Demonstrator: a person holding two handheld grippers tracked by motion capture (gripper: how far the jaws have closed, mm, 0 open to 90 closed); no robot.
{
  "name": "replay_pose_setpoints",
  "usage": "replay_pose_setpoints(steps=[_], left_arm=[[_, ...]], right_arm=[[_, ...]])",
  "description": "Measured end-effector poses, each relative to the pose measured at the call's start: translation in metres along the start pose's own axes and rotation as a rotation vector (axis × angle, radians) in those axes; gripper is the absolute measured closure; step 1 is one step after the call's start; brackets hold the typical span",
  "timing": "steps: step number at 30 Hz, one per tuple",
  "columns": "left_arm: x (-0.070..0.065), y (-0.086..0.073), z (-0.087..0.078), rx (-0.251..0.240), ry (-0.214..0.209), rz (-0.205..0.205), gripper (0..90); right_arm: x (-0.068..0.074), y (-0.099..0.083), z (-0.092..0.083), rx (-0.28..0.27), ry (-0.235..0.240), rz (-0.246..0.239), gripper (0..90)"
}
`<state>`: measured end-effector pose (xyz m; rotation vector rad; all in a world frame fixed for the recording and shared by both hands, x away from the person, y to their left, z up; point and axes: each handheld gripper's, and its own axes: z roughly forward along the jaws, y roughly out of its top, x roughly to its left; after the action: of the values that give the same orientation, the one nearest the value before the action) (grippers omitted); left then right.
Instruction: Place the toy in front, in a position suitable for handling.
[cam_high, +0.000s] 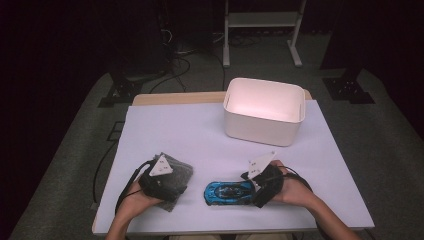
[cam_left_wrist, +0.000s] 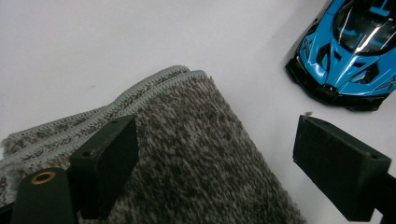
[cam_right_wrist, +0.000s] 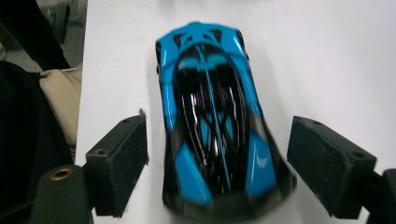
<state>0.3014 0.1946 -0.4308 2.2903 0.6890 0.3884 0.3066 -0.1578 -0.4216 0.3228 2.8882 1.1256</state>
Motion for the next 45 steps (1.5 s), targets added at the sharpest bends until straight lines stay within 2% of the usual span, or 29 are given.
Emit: replay_pose_setpoints(steps=[3,10,14,16,19,22,25,29,31,35,38,40,42,45], left_arm=[[0.000,0.001,0.004,0.021,0.015,0.007,15.9],[0.006,-0.002,0.013,0.059,0.018,-0.029,25.1],[0.007,-0.002,0.017,0.075,0.013,-0.035,32.1],[0.006,-0.002,0.018,0.080,0.006,-0.048,34.5],[0.006,-0.002,0.018,0.079,0.012,-0.049,37.2],[0.006,-0.002,0.017,0.071,0.016,-0.046,43.9],[0.006,-0.001,0.017,0.069,0.028,-0.045,53.1],[0.005,0.000,0.015,0.070,0.050,-0.015,68.3],[0.004,0.001,0.014,0.069,0.045,-0.008,72.9],[-0.001,0.009,0.008,0.012,-0.013,-0.002,76.3],[-0.011,0.023,0.005,-0.038,-0.073,0.026,76.3],[-0.021,0.035,0.007,-0.055,-0.114,0.061,76.3],[-0.034,0.048,0.013,-0.048,-0.150,0.114,76.3],[-0.053,0.065,0.025,-0.040,-0.226,0.175,76.2]], right_arm=[[-0.002,-0.010,-0.003,-0.065,0.013,0.046,19.1],[-0.001,-0.010,-0.003,-0.094,-0.010,0.035,18.0],[0.000,-0.009,-0.002,-0.081,-0.032,0.006,17.8],[0.000,-0.009,-0.002,-0.068,-0.033,0.003,17.9],[-0.001,-0.010,0.000,-0.045,-0.027,-0.009,17.4],[-0.001,-0.010,0.002,-0.025,-0.025,-0.009,16.6],[-0.001,-0.011,0.006,0.001,-0.038,-0.028,16.6],[0.000,-0.012,0.012,0.020,-0.038,-0.030,17.5],[0.000,-0.013,0.014,0.026,-0.039,-0.037,19.5],[0.000,-0.014,0.016,0.024,-0.037,-0.039,19.7],[-0.001,-0.014,0.016,0.021,-0.033,-0.040,19.9],[-0.001,-0.014,0.017,0.019,-0.031,-0.045,19.9],[0.000,-0.013,0.018,0.022,-0.035,-0.042,19.8],[0.001,-0.013,0.020,0.025,-0.049,-0.062,19.5]])
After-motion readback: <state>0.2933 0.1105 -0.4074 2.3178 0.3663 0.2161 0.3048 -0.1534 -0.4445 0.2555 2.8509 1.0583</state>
